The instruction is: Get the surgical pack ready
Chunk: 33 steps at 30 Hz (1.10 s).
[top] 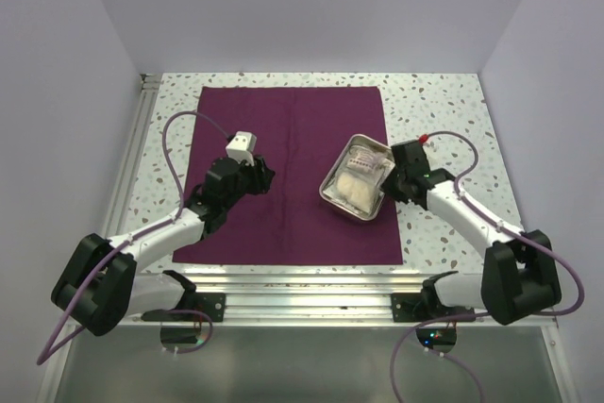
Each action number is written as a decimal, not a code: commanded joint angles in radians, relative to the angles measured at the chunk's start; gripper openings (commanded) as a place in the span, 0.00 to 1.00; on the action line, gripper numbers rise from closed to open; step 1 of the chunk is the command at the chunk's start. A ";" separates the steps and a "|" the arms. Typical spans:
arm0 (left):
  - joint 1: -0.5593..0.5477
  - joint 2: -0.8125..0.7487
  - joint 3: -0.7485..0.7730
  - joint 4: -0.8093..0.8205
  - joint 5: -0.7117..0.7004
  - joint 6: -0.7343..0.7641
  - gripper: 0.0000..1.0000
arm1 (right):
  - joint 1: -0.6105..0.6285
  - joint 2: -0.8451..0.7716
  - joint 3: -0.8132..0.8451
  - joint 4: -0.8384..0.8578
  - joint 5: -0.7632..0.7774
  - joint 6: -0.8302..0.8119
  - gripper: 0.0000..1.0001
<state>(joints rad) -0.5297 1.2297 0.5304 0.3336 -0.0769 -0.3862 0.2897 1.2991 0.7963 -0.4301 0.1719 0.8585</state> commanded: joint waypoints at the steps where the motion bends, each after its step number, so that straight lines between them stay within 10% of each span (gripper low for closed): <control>1: 0.000 -0.038 0.010 0.028 0.003 -0.022 0.50 | 0.129 -0.060 0.011 0.002 0.187 0.253 0.00; 12: 0.000 -0.045 0.010 0.007 -0.038 -0.026 0.50 | 0.411 0.160 0.167 -0.199 0.396 0.554 0.01; 17: 0.000 -0.044 0.010 0.005 -0.052 -0.026 0.50 | 0.433 0.183 0.143 -0.136 0.396 0.562 0.16; 20: 0.000 -0.041 0.008 0.007 -0.058 -0.026 0.50 | 0.439 0.157 0.104 -0.035 0.370 0.451 0.22; 25: 0.000 -0.044 0.003 0.007 -0.073 -0.022 0.50 | 0.437 0.088 0.072 0.047 0.350 0.314 0.57; 29: -0.001 -0.062 -0.006 0.005 -0.103 -0.019 0.50 | 0.439 0.042 0.089 0.047 0.334 0.185 0.59; 33: 0.000 -0.085 -0.018 -0.007 -0.144 -0.016 0.54 | 0.425 0.012 0.141 0.126 0.293 -0.198 0.76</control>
<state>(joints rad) -0.5297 1.1778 0.5240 0.3126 -0.1623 -0.4049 0.7216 1.3468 0.8734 -0.3908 0.4736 0.9737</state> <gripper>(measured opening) 0.531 0.724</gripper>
